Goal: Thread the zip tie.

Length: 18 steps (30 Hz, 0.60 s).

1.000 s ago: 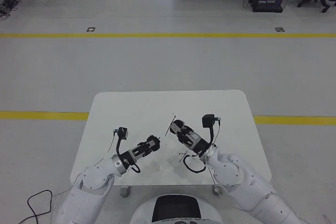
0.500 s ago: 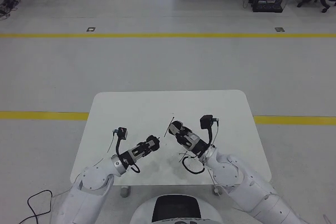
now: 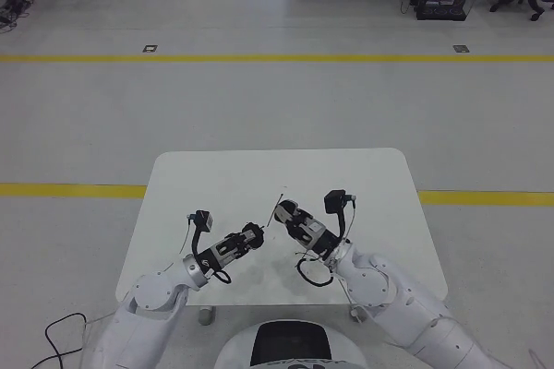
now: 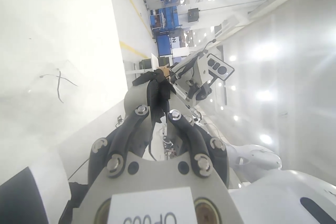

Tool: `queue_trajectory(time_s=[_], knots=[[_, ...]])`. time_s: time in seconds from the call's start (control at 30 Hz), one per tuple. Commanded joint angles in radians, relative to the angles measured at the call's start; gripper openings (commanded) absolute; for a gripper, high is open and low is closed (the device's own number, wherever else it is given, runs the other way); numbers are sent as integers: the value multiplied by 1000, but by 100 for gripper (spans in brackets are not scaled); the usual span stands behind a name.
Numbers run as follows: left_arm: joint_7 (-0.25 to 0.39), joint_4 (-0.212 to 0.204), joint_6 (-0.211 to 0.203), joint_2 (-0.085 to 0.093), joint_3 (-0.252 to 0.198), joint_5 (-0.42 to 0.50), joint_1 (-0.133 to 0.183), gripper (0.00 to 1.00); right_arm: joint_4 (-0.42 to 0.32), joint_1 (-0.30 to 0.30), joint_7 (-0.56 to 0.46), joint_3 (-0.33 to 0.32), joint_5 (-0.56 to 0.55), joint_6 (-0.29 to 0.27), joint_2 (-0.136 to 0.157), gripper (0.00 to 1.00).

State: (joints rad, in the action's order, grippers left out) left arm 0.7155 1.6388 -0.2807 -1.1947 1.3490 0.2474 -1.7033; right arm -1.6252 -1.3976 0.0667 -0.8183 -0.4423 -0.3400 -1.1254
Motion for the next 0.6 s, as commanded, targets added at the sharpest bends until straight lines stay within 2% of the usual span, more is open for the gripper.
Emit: queue_trajectory(time_s=[0.0, 0.57], knots=[[-1, -1, -1, 2, -1, 2, -1, 0, 3, 3, 1, 3, 0, 0, -1, 0], [-12, -1, -9, 17, -22, 24, 2, 0, 22, 18, 9, 24, 6, 0, -8, 0]])
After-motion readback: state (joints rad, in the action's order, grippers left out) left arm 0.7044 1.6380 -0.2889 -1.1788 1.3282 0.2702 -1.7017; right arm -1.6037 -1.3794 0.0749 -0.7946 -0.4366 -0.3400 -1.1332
